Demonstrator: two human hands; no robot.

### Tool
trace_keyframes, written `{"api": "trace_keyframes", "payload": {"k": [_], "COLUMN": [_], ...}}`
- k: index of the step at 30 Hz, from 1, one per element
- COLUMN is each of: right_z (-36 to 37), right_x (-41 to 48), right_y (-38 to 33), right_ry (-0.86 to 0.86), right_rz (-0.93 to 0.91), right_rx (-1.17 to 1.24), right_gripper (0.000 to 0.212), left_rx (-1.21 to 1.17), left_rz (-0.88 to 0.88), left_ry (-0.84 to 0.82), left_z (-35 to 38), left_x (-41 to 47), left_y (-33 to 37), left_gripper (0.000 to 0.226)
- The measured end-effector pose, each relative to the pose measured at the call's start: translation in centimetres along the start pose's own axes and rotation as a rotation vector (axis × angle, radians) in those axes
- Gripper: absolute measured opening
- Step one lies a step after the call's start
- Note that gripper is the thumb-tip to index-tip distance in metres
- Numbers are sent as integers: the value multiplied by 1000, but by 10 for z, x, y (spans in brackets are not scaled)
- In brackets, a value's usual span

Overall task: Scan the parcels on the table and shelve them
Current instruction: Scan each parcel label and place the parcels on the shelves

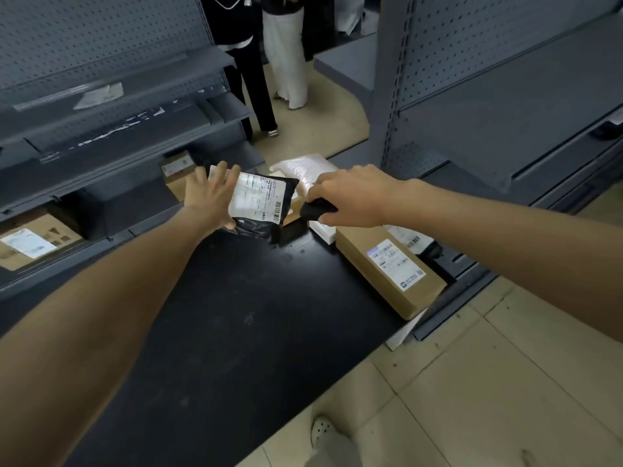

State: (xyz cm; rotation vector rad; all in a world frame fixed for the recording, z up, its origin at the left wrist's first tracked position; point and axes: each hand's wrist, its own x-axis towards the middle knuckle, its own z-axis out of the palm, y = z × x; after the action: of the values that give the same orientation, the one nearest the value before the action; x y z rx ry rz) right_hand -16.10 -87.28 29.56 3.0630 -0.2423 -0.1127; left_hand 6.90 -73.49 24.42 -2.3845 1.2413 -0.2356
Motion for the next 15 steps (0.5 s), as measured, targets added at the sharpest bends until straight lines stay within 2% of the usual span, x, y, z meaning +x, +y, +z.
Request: {"api": "trace_keyframes", "payload": {"k": [7,10,15], "right_z": [17,25,45], "right_x": [-103,-167,-290], "right_y": [24,34,57], "right_ry": [-35,-43,-63], "right_rz": [32,48,108], "right_rx": [48,47,56], "right_gripper": [41,45,42], "left_rx": [-21,-47,-50], "left_rz": [49,74,148], "left_ry": [-23,-33,-66], "left_z": [-31,-45,-79], "left_x": [-55,-92,-148], "left_y": [93,147,254], "left_gripper": [126,126,128]}}
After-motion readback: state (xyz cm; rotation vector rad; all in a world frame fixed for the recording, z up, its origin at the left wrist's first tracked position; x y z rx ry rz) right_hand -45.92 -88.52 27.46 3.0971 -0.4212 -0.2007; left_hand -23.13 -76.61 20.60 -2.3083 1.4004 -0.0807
